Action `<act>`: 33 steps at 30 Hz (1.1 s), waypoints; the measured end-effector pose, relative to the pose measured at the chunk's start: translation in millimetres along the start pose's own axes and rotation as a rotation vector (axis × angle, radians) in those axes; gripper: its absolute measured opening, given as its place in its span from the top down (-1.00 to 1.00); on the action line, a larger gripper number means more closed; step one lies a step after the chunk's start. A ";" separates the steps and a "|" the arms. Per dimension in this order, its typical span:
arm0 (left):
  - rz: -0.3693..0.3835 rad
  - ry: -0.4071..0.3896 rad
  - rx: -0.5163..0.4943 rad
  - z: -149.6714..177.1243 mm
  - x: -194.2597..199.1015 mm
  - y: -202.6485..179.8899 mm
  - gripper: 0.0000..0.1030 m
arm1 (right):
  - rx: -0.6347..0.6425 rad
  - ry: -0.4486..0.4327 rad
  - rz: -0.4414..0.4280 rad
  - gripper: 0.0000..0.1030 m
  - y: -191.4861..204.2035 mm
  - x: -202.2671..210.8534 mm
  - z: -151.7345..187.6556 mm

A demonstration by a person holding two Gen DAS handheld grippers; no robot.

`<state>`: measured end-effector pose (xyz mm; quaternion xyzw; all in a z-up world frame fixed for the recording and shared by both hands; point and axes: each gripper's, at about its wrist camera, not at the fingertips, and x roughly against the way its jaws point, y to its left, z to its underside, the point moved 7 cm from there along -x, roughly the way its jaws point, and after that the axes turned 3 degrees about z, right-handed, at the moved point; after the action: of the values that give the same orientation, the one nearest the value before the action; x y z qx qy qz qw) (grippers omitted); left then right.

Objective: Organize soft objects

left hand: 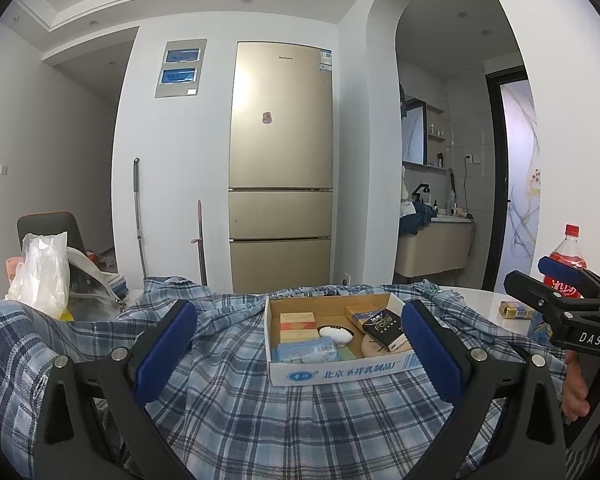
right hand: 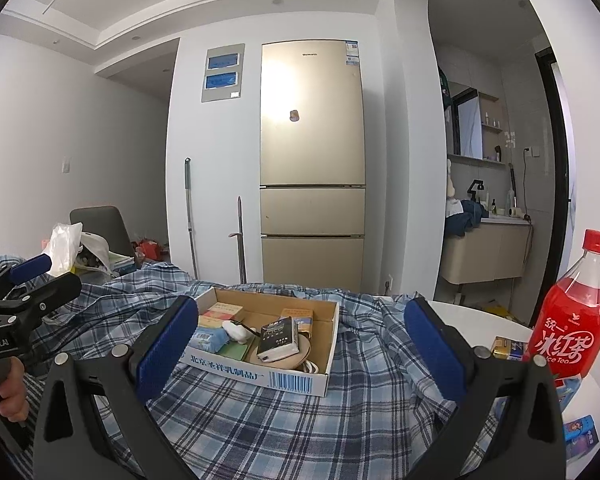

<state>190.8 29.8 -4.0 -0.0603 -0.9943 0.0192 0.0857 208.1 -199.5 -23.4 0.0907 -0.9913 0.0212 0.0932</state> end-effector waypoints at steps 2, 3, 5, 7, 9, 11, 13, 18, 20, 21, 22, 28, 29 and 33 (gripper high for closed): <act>0.000 0.000 0.001 0.1 -0.1 0.5 -1.00 | -0.004 0.004 0.000 -0.99 -0.4 -0.9 1.7; -0.001 0.001 0.000 0.2 -0.2 0.6 -1.00 | -0.006 0.005 -0.001 -0.99 -0.4 -0.9 1.9; -0.002 0.008 0.003 1.0 -1.0 1.2 -1.00 | -0.008 0.006 -0.002 -0.99 -0.4 -1.1 2.4; -0.002 0.014 0.010 2.1 -1.1 2.7 -1.00 | -0.009 0.007 -0.002 -0.99 -0.9 -1.5 2.2; -0.004 0.015 0.016 2.2 -0.9 3.8 -1.00 | -0.009 0.008 -0.002 -0.99 -0.8 -1.5 2.3; -0.006 0.016 0.020 2.4 -0.6 4.6 -1.00 | -0.008 0.009 -0.002 -0.99 -1.1 -1.5 2.3; -0.008 0.017 0.021 2.7 -0.5 4.3 -1.00 | -0.009 0.011 -0.001 -0.99 -0.7 -1.0 3.2; -0.007 0.017 0.020 2.2 -0.7 4.7 -1.00 | -0.011 0.011 -0.002 -0.99 -1.6 -1.6 3.8; -0.007 0.017 0.020 2.4 -0.7 4.5 -1.00 | -0.010 0.011 -0.002 -0.99 -1.9 -2.0 3.5; -0.008 0.018 0.020 2.6 -0.7 4.5 -1.00 | -0.009 0.012 -0.002 -0.99 -1.8 -1.6 3.7; -0.008 0.018 0.021 2.4 -0.7 4.6 -1.00 | -0.009 0.011 -0.002 -1.00 -1.8 -1.4 3.7; -0.010 0.019 0.018 2.1 -1.0 5.1 -1.00 | -0.010 0.011 -0.002 -0.99 -2.0 -1.8 3.1; -0.010 0.018 0.018 2.0 -1.1 5.0 -1.00 | -0.010 0.012 -0.002 -0.99 -2.1 -1.9 3.1; -0.010 0.019 0.017 2.1 -1.0 4.7 -1.00 | -0.011 0.011 -0.002 -1.00 -2.1 -1.4 3.1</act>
<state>191.9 34.3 -6.6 -0.0548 -0.9935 0.0267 0.0956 209.3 -201.5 -26.6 0.0911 -0.9907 0.0161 0.0993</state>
